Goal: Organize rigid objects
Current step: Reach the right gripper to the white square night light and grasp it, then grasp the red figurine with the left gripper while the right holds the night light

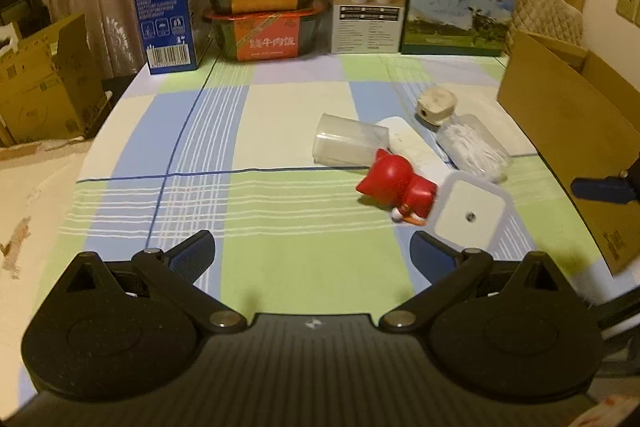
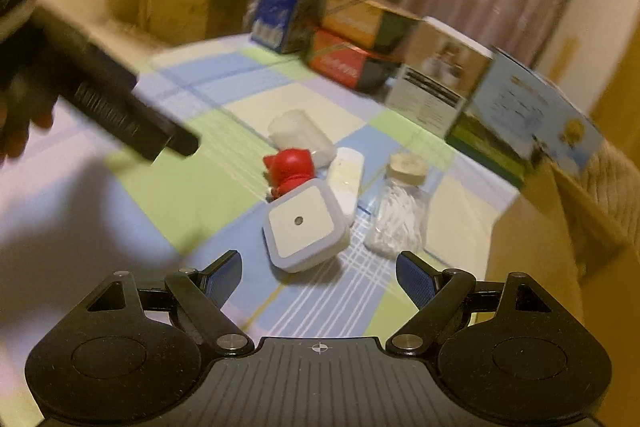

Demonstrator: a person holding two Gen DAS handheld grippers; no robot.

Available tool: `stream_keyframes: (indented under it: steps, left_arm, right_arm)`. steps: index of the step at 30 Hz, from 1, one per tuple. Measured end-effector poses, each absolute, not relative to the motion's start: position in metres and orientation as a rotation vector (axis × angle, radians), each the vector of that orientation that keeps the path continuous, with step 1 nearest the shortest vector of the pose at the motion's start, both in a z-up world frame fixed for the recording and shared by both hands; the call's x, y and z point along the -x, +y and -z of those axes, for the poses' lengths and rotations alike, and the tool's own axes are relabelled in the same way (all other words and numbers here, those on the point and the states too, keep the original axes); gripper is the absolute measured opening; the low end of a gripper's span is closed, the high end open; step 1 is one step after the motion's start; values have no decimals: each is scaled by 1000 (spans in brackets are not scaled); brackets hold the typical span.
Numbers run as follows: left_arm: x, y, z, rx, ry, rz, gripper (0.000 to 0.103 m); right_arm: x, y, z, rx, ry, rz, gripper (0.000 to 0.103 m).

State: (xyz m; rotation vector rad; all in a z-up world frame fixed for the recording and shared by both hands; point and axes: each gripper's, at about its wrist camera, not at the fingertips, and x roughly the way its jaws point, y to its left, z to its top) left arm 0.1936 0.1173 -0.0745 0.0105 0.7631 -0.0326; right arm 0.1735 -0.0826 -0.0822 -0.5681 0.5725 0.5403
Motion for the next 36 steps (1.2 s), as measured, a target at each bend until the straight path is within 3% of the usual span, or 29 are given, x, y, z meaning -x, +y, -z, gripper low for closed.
stream_keyframes:
  steps: [8, 19, 23, 25, 29, 36]
  left_arm:
    - [-219, 127, 90, -33, 785, 3, 102]
    - [-228, 133, 92, -26, 794, 8, 102]
    - [-229, 132, 93, -25, 798, 11, 102]
    - [-229, 132, 93, -14, 799, 12, 102]
    - [-230, 133, 94, 14, 808, 21, 102]
    - [-241, 122, 97, 76, 828, 56, 101]
  right_arm:
    - [-197, -57, 125, 787, 521, -546, 82]
    - [-207, -46, 139, 905, 458, -518, 80]
    - [-206, -44, 142, 940, 454, -524, 63]
    - [-206, -45, 142, 939, 454, -521, 63]
    - [-212, -53, 132, 830, 490, -487, 62]
    - [-248, -122, 93, 237, 704, -325, 62]
